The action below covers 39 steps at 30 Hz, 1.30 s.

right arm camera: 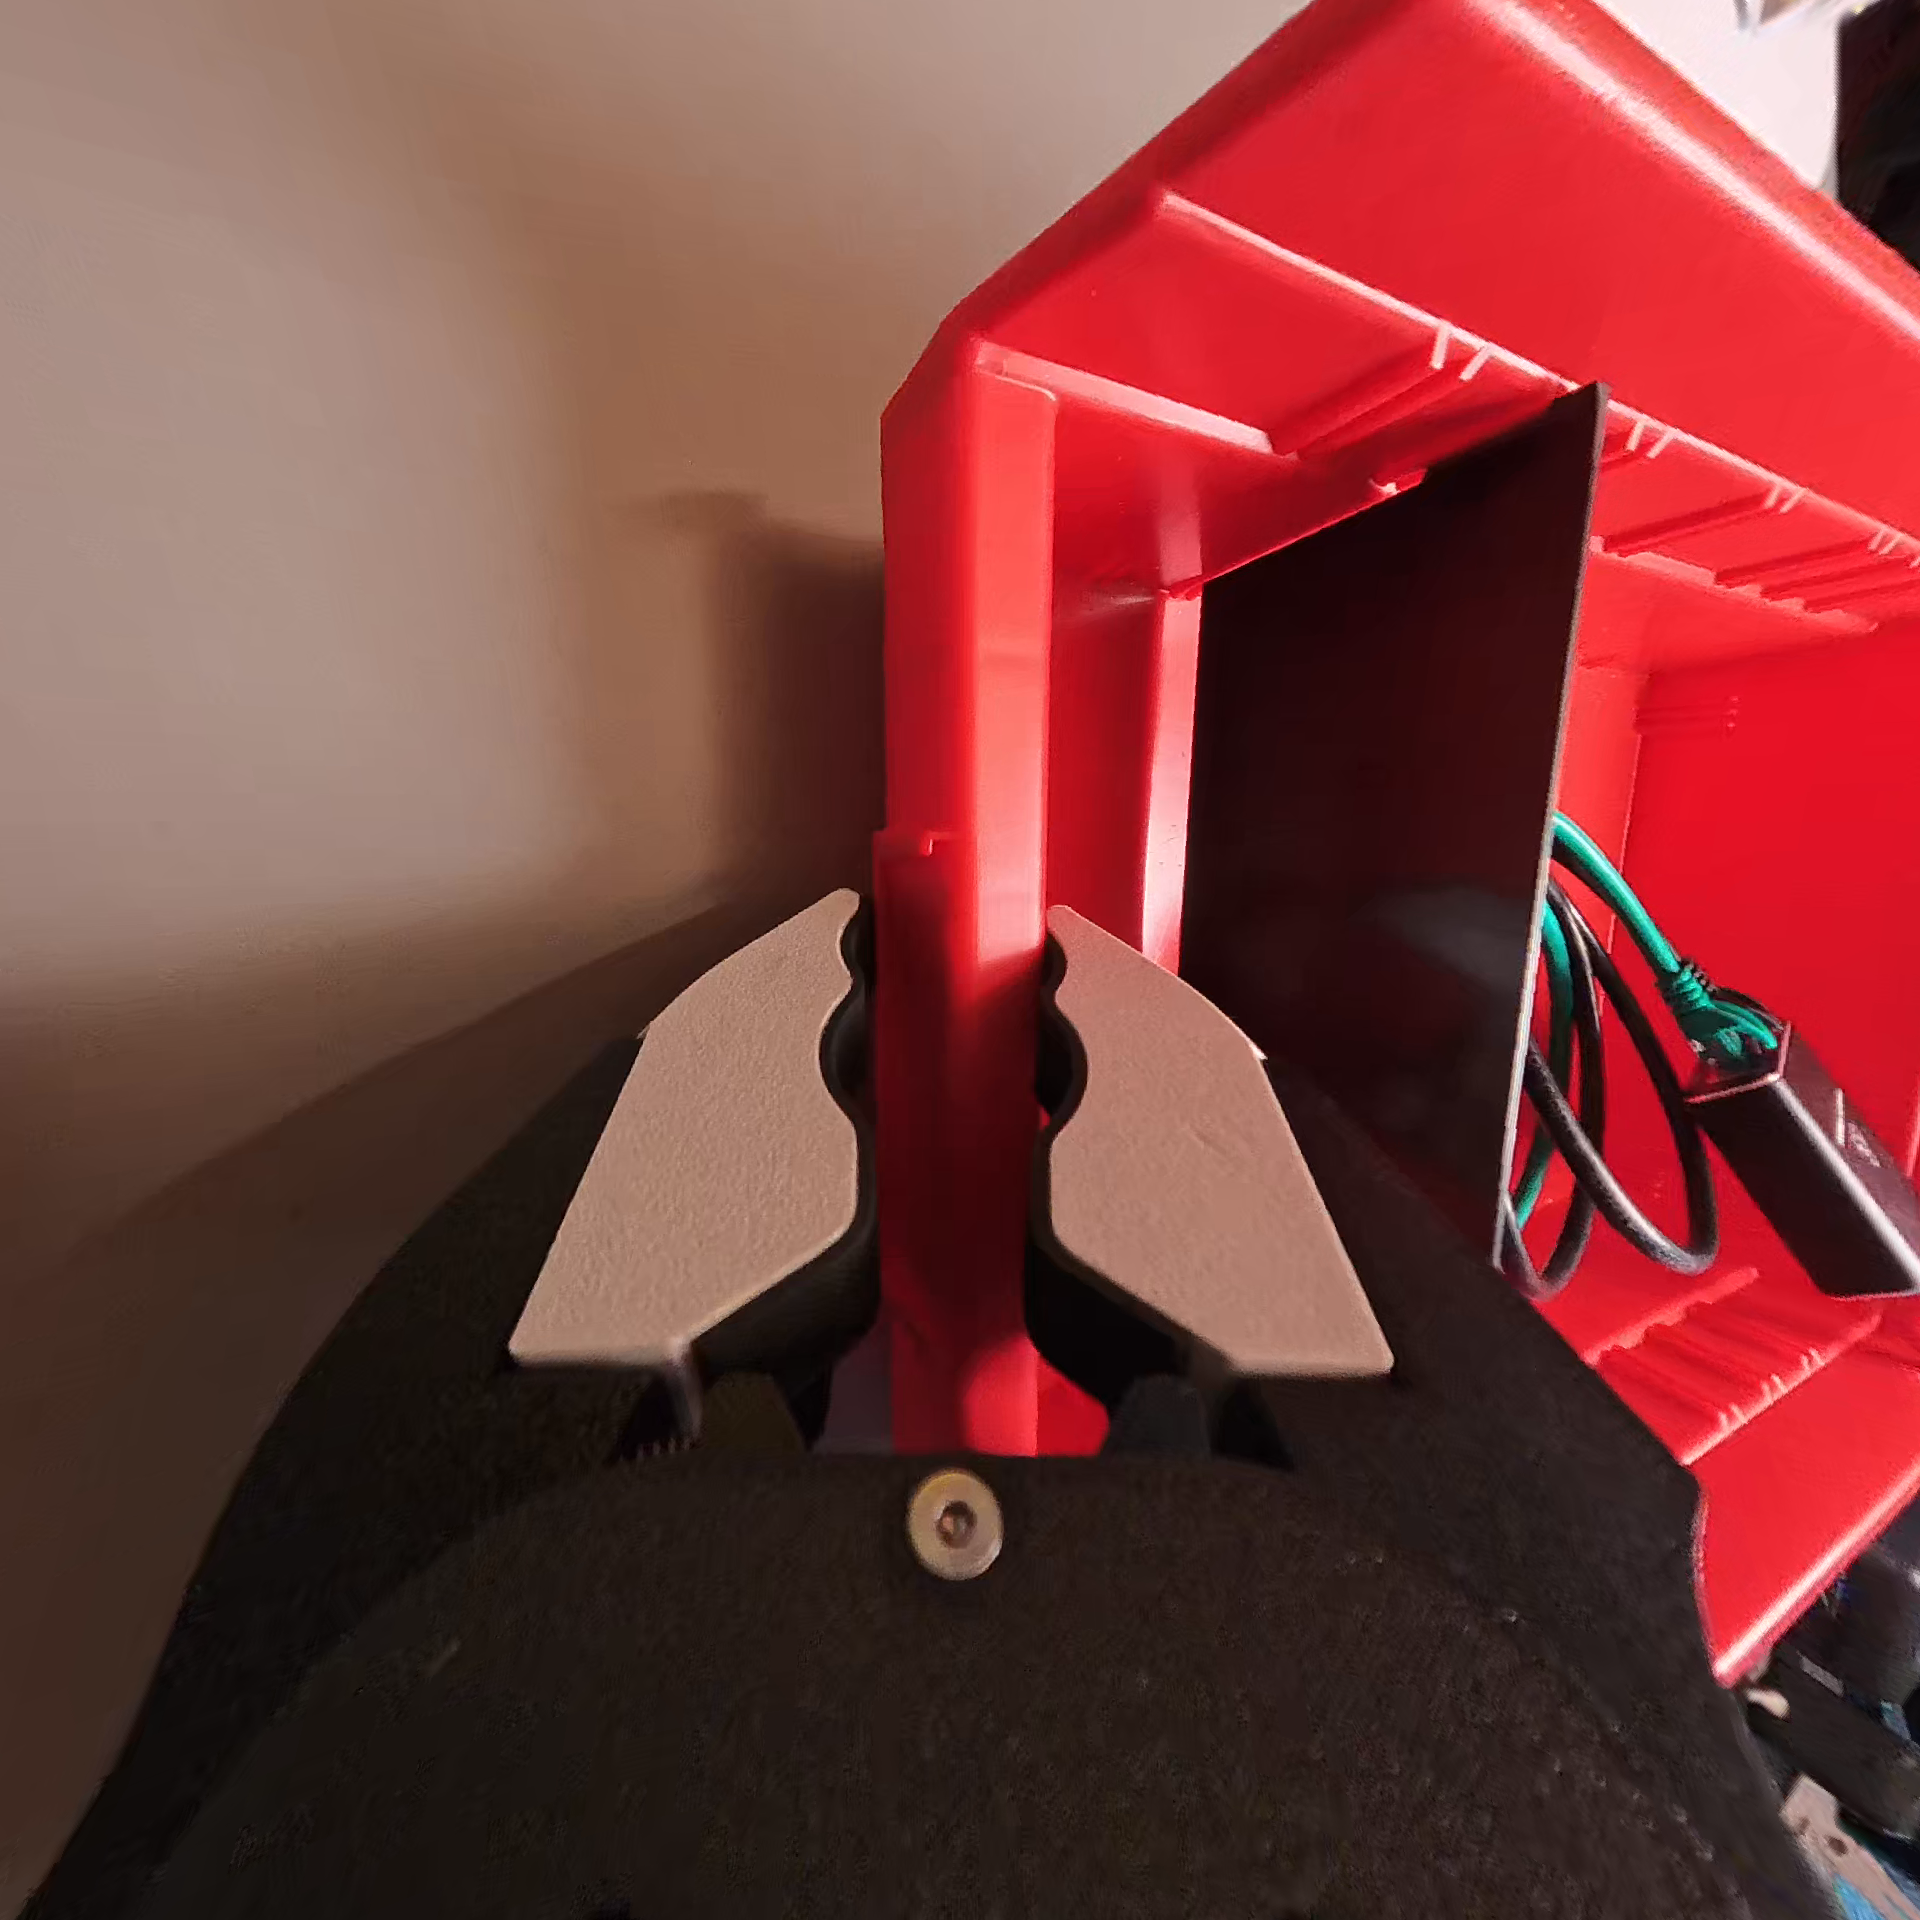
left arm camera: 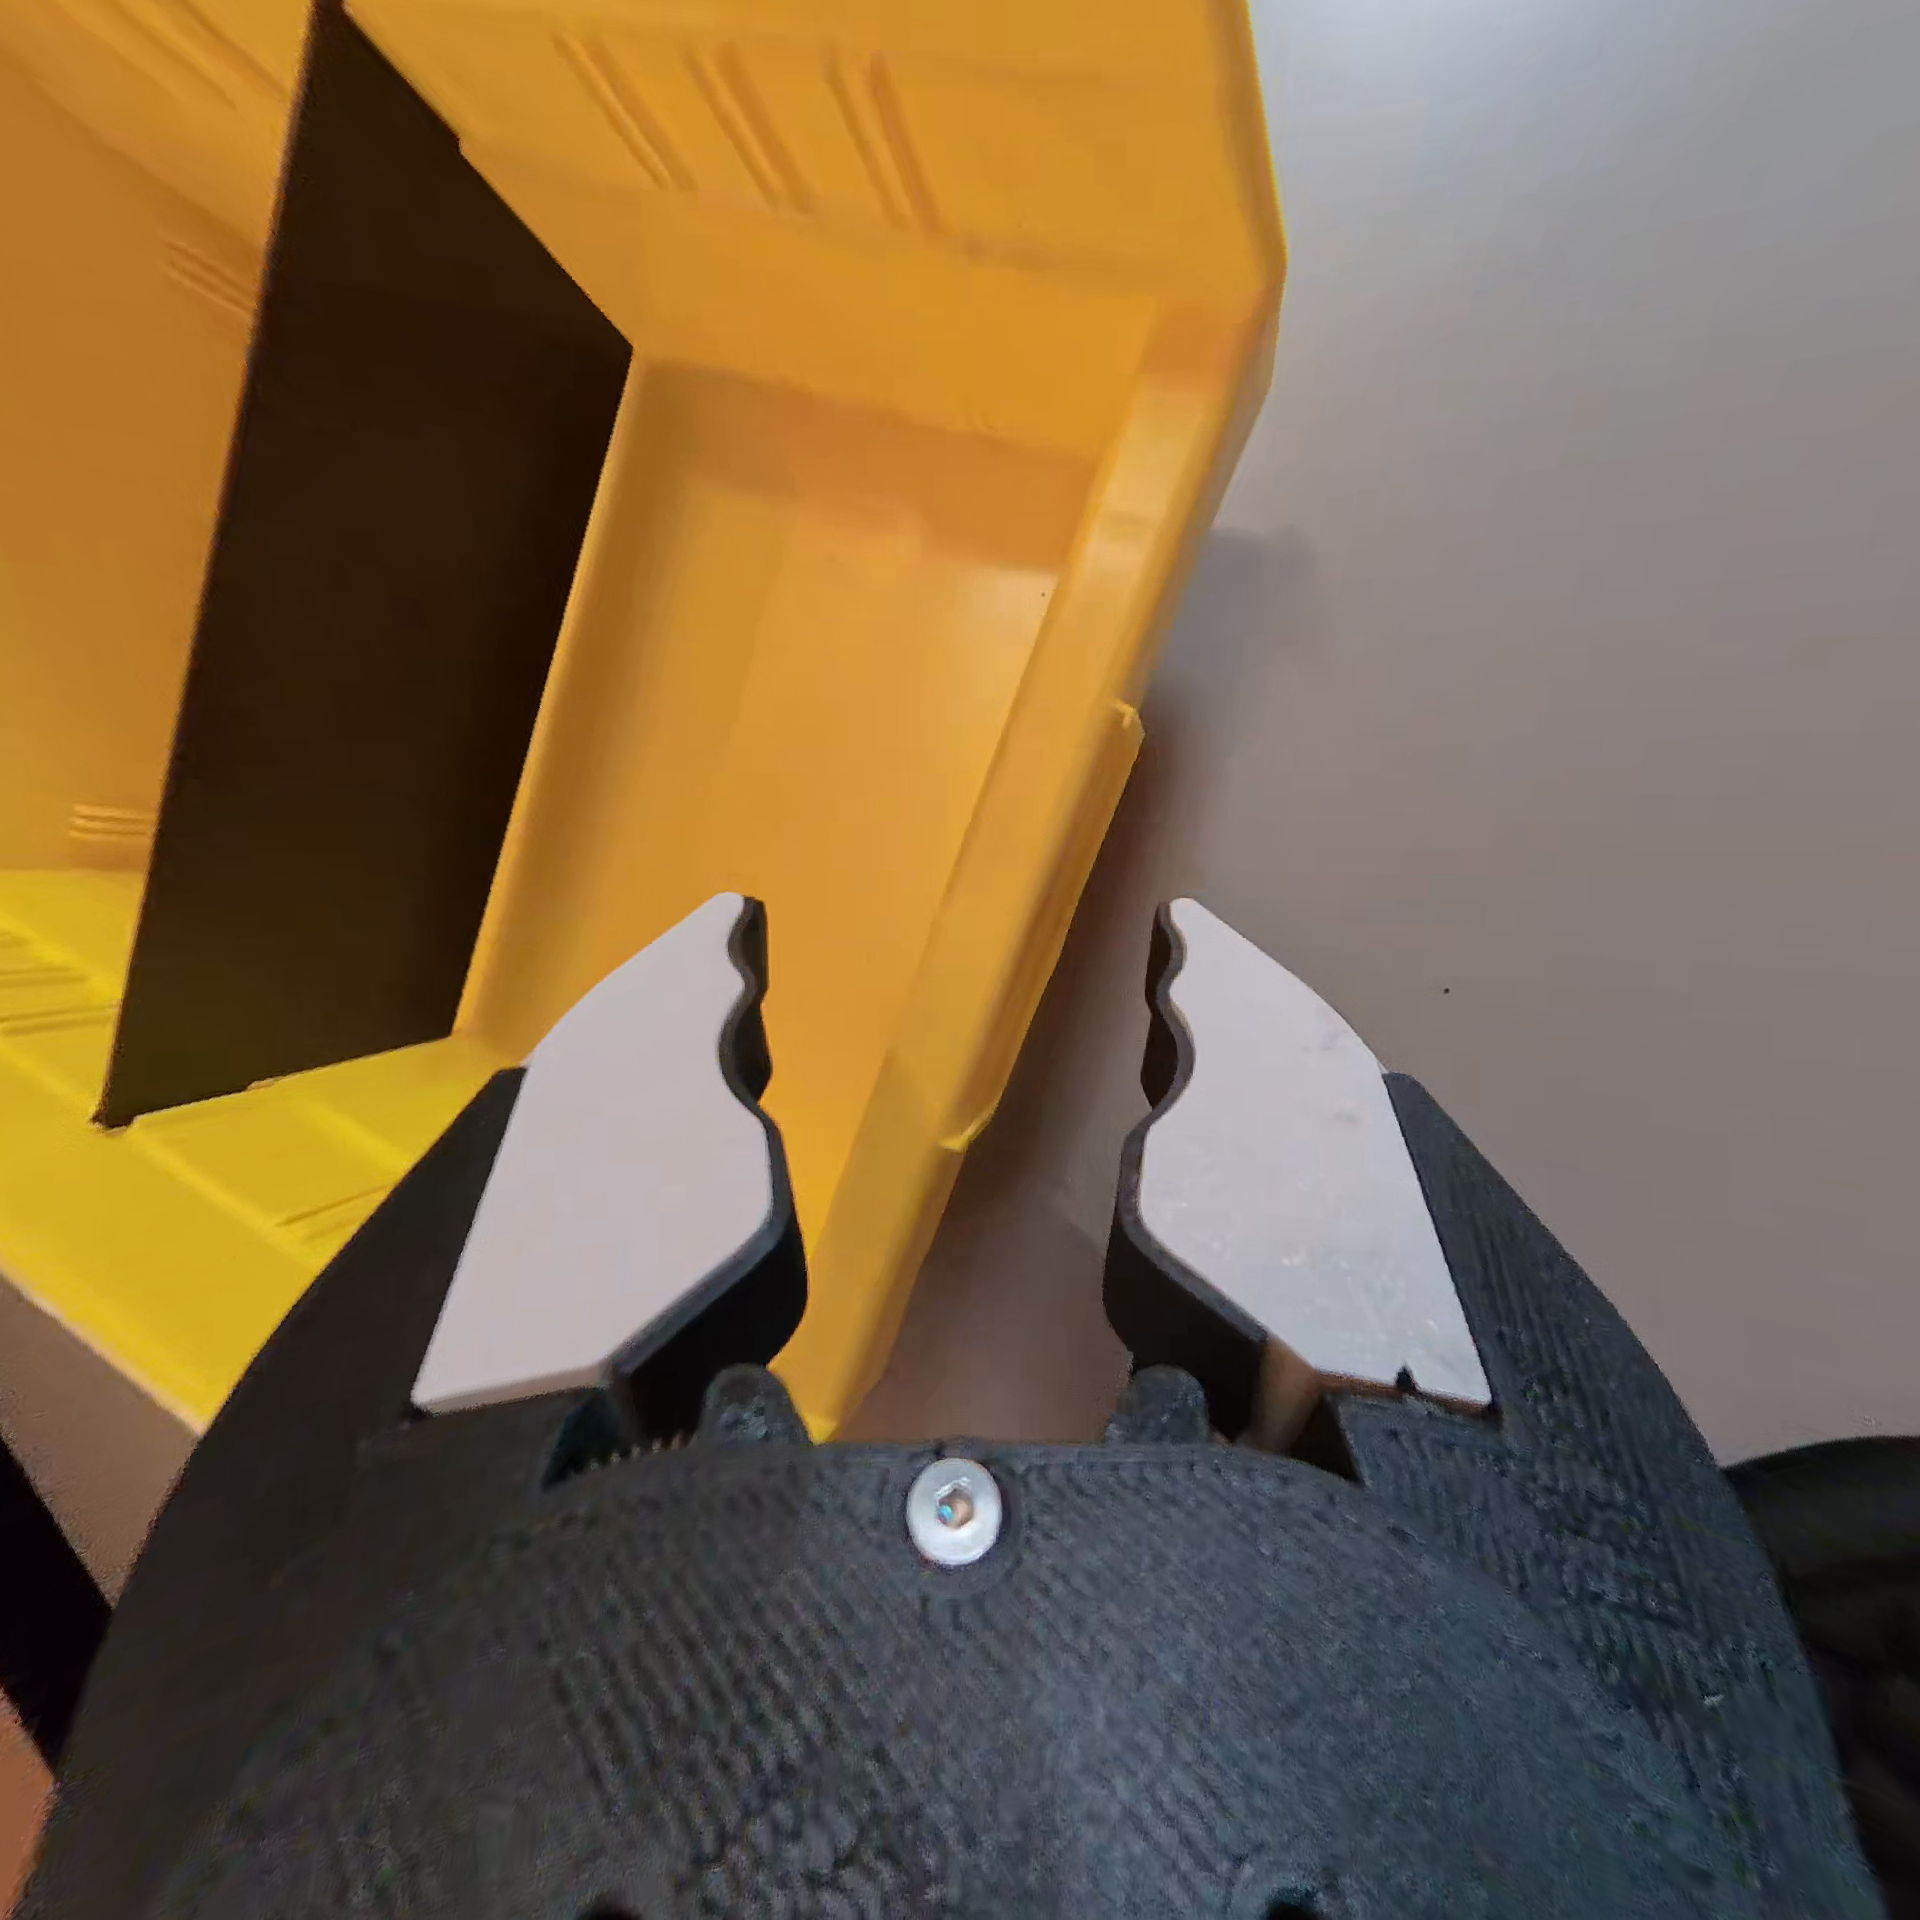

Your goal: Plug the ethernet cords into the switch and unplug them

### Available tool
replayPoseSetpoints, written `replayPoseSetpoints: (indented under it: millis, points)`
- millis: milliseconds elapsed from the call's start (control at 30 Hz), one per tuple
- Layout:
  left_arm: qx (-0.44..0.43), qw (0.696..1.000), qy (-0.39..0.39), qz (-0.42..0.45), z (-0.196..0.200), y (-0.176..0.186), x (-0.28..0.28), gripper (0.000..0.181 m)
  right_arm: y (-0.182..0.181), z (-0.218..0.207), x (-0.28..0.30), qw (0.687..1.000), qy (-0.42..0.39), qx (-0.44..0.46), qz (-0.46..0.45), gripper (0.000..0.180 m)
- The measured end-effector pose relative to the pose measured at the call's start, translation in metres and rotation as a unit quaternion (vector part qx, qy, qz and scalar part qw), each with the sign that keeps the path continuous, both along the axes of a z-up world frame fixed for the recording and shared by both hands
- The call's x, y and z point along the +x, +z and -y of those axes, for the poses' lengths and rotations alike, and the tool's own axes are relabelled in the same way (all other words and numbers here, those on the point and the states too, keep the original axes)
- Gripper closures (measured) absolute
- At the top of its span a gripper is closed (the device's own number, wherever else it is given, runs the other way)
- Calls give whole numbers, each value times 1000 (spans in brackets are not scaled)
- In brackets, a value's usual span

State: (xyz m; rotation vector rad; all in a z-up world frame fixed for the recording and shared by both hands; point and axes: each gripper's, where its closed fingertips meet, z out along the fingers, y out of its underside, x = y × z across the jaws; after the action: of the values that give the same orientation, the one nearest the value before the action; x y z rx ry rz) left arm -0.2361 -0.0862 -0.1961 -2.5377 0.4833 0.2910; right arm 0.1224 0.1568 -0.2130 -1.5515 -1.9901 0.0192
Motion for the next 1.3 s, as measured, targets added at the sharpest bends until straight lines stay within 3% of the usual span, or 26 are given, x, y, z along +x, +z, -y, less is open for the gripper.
replayPoseSetpoints:
  millis: [33, 200, 433, 667, 833, 1000, 1133, 1300]
  points:
    - [3, 1000, -2, 2, -1, -3, 1, 111, 0, 7, 1, 1000, 7, 1, 0, 151]
    - [-8, 999, -18, -37, -4, -19, 0, 127, 1, 49, 3, 999, 50, 7, -5, 150]
    - [43, 990, -82, -108, -22, -19, 22, 150, 6, 105, 13, 994, 96, 37, -25, 148]
    - [62, 981, -141, -120, -37, -18, 67, 150, 63, 152, 28, 977, 61, -35, -201, 146]
    - [69, 973, -190, -116, -49, -18, 100, 150, 96, 139, 63, 949, -29, -38, -311, 148]
    - [77, 963, -230, -115, -65, -18, 133, 150, 111, 94, 103, 904, -146, -7, -403, 144]
    - [87, 954, -264, -115, -82, -17, 160, 150, 96, 60, 120, 886, -222, -17, -406, 126]
    - [142, 930, -314, -126, -111, -13, 182, 148, 66, 44, 120, 866, -278, -70, -409, 119]
